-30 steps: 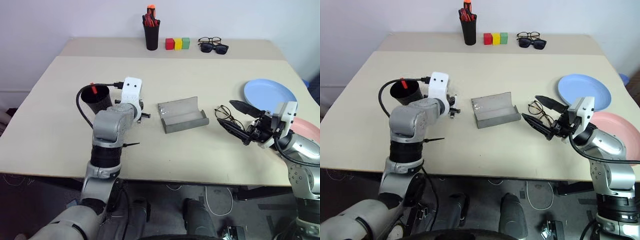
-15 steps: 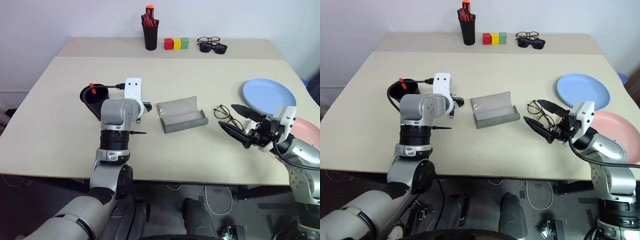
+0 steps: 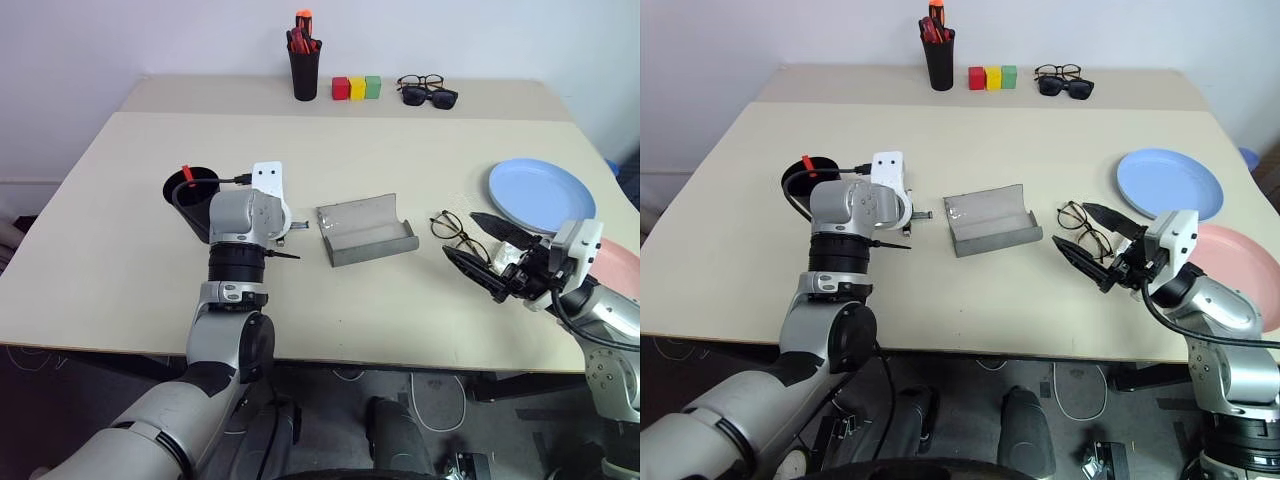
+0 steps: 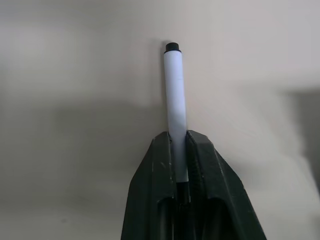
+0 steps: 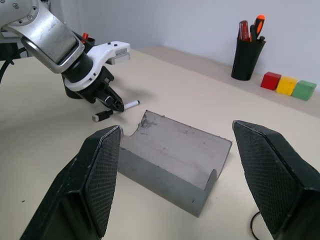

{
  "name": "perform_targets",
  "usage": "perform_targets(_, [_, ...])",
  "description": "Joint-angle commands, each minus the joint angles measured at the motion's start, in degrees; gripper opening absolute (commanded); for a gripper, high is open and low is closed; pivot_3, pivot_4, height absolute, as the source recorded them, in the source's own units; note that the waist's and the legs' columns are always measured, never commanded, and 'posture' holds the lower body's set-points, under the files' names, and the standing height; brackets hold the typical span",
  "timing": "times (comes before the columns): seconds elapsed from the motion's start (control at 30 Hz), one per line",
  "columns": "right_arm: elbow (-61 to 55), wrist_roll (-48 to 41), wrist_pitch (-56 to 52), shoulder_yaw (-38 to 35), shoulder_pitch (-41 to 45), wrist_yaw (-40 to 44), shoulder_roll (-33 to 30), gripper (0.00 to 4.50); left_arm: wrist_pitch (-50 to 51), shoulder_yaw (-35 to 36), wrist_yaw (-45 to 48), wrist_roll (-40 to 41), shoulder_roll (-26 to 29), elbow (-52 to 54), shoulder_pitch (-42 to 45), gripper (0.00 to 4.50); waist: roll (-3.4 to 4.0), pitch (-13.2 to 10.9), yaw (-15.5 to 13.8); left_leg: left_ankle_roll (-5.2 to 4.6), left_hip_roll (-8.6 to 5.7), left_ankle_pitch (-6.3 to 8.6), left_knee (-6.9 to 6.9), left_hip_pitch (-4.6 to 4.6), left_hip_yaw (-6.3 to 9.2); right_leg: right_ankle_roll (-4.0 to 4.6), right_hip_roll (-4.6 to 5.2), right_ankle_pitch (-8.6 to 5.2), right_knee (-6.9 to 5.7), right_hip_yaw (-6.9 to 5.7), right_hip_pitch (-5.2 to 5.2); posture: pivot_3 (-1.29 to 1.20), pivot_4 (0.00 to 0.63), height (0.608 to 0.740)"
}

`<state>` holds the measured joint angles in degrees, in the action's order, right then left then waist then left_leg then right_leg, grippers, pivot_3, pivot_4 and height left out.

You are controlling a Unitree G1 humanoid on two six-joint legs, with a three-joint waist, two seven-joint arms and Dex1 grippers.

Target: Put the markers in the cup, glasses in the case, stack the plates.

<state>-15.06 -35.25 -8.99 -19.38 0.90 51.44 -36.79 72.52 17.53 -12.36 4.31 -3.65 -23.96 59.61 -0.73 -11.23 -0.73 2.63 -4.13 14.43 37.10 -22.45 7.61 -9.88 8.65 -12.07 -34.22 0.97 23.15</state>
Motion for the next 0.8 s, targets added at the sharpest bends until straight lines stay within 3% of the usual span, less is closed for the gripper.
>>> perform_targets(0.03, [-1.8, -1.1, 0.9, -1.8, 0.4, -0.2, 0.0, 3.62, 2.4, -2.2, 2.9, 2.0, -0.3, 3.4, -0.1, 0.54, 0.00, 0.0, 0.0, 0.00, 0.00, 0.00, 0.00, 0.00, 0.00, 0.00, 0.00, 0.00, 0.00, 0.00, 0.00, 0.00, 0.150, 0.739])
perform_targets(0.4, [0.3, -2.6, 0.2, -0.9, 2.2, 1.1, 0.7, 3.62, -3.1, -18.4, 16.8, 4.4, 7.4, 29.2, -9.7, 0.54, 0.01, 0.0, 0.4, 0.04, 0.02, -0.02, -0.04, -0.01, -0.01, 0.11, -0.01, 0.06, -0.03, 0.03, 0.06, 0.00, 0.150, 0.739])
perform_targets(0.63, [1.5, -2.5, 0.2, -0.2, 3.1, 2.5, 0.8, 3.62, 2.8, -14.3, 12.6, 3.0, 4.9, 21.6, -7.7, 0.54, 0.02, 0.0, 0.2, 0.03, 0.02, -0.02, 0.01, 0.02, -0.01, 0.04, -0.02, 0.02, -0.03, 0.02, 0.00, 0.00, 0.150, 0.739])
perform_targets(0.73, [1.3, -2.5, 0.3, -0.2, 2.9, 2.4, 0.8, 3.62, 4.1, -13.3, 11.3, 2.7, 3.7, 18.0, -5.5, 1.74, 0.01, 0.0, 0.2, 0.02, 0.02, -0.02, 0.00, 0.01, 0.00, 0.03, -0.02, 0.02, -0.02, 0.02, 0.01, 0.00, 0.150, 0.739])
perform_targets(0.8, [1.0, -2.5, 0.4, -0.6, 2.5, 2.2, 0.7, 3.62, 4.6, -12.0, 9.3, 2.0, 2.5, 15.3, -3.9, 2.78, 0.00, 0.0, 0.1, 0.02, 0.02, -0.02, -0.01, -0.02, 0.00, 0.04, -0.02, 0.02, -0.02, 0.01, 0.05, 0.00, 0.150, 0.739])
